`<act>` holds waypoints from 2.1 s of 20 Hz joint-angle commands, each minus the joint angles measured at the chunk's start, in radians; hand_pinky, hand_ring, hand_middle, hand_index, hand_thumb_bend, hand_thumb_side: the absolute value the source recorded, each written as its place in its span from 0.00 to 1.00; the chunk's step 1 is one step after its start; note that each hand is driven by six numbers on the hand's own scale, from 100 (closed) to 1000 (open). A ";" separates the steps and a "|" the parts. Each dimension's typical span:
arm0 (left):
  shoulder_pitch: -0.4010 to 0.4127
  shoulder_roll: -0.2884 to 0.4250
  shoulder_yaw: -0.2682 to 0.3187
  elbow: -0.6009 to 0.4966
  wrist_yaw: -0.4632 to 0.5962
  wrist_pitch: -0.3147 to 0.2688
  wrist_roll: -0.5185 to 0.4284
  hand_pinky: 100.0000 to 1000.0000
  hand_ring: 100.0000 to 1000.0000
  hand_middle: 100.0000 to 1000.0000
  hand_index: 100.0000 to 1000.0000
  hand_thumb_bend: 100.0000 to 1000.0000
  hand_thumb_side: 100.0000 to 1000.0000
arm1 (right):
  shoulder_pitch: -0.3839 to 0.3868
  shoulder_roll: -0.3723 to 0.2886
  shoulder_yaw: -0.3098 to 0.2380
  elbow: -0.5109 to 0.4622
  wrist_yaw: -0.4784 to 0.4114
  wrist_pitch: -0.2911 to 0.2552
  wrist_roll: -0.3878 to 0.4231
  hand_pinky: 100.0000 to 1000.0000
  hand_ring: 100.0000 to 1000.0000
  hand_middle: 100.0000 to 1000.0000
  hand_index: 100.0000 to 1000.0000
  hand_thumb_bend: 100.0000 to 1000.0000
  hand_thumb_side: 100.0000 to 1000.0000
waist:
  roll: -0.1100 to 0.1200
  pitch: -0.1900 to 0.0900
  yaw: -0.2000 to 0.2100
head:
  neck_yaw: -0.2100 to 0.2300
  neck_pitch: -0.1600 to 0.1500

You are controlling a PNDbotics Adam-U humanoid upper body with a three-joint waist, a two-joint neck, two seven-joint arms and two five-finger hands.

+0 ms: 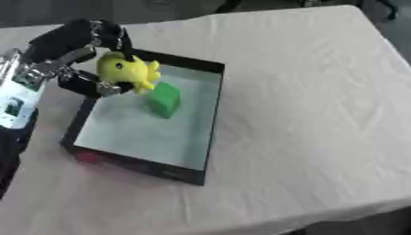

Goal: Pick up objects on the table and place them in the box.

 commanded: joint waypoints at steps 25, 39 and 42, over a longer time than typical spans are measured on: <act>0.067 0.103 0.140 -0.190 0.186 0.218 0.020 0.71 0.66 0.76 0.81 0.49 0.57 | 0.058 0.023 -0.090 -0.018 -0.016 -0.025 -0.055 1.00 0.94 0.97 0.85 0.00 0.51 | 0.001 -0.010 0.052 | -0.047 -0.014; 0.276 0.316 0.415 -0.463 0.793 0.534 0.249 0.58 0.55 0.67 0.71 0.33 0.46 | 0.109 0.098 -0.158 -0.105 -0.018 -0.059 -0.113 1.00 0.94 0.96 0.85 0.00 0.49 | -0.012 0.019 0.094 | -0.079 -0.046; 0.355 0.379 0.483 -0.471 0.876 0.544 0.362 0.58 0.56 0.69 0.73 0.33 0.46 | 0.112 0.126 -0.165 -0.139 0.001 -0.063 -0.123 1.00 0.94 0.96 0.85 0.00 0.48 | -0.014 0.028 0.100 | -0.077 -0.043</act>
